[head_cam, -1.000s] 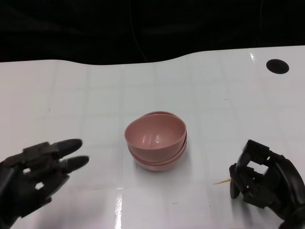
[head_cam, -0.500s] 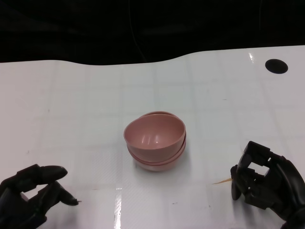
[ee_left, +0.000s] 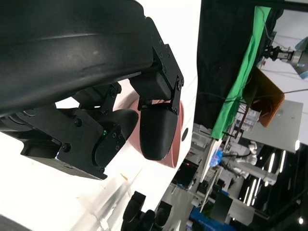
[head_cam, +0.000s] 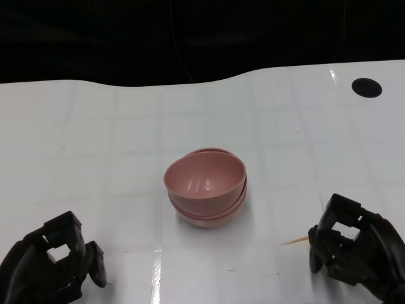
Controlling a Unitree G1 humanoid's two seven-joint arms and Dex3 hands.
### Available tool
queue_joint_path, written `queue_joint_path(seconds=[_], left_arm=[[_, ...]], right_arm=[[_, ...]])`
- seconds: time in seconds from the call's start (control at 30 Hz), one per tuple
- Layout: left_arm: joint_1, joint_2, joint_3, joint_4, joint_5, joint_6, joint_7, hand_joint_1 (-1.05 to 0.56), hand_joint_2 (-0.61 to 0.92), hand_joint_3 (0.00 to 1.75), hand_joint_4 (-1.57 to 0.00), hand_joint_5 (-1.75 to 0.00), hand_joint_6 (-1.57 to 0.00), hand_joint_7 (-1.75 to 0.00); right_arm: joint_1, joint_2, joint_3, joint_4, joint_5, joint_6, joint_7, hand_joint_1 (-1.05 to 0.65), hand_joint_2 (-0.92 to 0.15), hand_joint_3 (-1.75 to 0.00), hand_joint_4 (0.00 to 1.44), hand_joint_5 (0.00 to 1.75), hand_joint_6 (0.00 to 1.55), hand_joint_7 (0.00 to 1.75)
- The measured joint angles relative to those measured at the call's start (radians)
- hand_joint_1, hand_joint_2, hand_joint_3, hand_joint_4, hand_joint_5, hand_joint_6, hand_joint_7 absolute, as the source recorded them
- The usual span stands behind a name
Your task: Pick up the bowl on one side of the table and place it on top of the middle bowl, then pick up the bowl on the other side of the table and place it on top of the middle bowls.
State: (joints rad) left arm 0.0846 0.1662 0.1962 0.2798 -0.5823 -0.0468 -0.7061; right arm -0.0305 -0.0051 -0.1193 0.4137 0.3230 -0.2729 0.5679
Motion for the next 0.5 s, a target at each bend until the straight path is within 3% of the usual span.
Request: queue_joint_path(seconds=[0.17,0.5], left_arm=[[0.0,0.01,0.025,0.0,0.01,0.004,-0.002,0.0,0.46,1.46,-0.85,-1.75,-0.75,-1.75],[0.001,0.024,0.043,0.0,0.019,0.019,-0.025,0.0,0.44,1.44,-0.85,-1.75,-0.74,-1.75]], right_arm=[[0.007,0.0,0.0,-0.01,-0.003,-0.002,-0.004,-0.15,-0.62,-0.92,0.88,1.75,0.77,1.49],[0.021,-0.003,0.002,-0.022,-0.002,0.004,-0.002,-0.16,-0.61,-0.93,0.88,1.75,0.76,1.51]])
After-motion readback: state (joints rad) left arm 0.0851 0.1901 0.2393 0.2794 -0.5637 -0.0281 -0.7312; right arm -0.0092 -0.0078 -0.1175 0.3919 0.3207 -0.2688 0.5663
